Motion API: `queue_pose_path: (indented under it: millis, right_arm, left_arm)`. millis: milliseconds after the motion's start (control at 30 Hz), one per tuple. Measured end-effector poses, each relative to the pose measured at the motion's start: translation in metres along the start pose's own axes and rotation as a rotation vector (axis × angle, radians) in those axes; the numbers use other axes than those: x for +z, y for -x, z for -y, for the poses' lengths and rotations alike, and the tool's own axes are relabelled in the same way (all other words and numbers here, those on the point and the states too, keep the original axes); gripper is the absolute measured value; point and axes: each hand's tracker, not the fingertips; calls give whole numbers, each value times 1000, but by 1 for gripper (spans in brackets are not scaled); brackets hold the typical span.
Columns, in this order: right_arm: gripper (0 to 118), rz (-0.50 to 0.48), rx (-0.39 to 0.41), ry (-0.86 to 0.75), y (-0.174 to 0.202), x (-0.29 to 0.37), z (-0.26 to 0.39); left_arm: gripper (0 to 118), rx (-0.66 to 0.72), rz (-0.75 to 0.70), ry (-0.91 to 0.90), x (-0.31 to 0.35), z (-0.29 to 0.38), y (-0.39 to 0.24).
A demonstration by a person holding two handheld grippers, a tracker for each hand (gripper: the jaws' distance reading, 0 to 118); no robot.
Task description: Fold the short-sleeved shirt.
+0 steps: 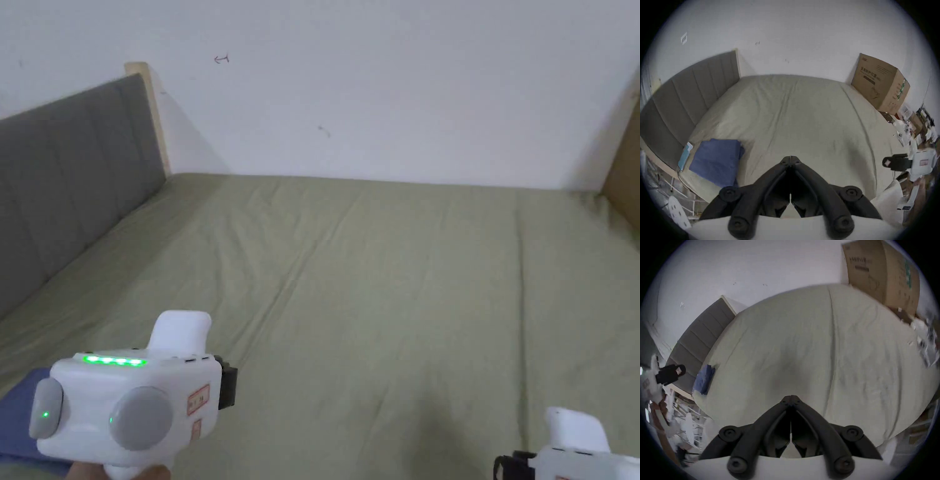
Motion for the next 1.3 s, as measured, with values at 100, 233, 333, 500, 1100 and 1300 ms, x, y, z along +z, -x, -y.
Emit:
queue_pose_path:
  millis: [100,233,333,500,1100,1300]
  right_arm:
    - [0,75,95,-150,9,25,-11]
    - [0,145,134,-352,21,68,-29]
    - [0,211,183,-488,34,99,-38]
    - [0,301,201,-647,53,130,-31]
    - [111,260,233,-687,67,130,-14]
    - [114,261,251,-700,66,131,-16]
  left_arm:
    - [0,-33,32,-63,21,-2,-33]
    - [0,-41,52,-179,49,-12,-72]
    - [0,-57,-2,-303,72,-18,-97]
    - [0,-74,-45,-466,94,-11,-126]
    - [114,-89,-35,-472,95,3,-127]
    - [113,-108,-43,-460,93,3,-134]
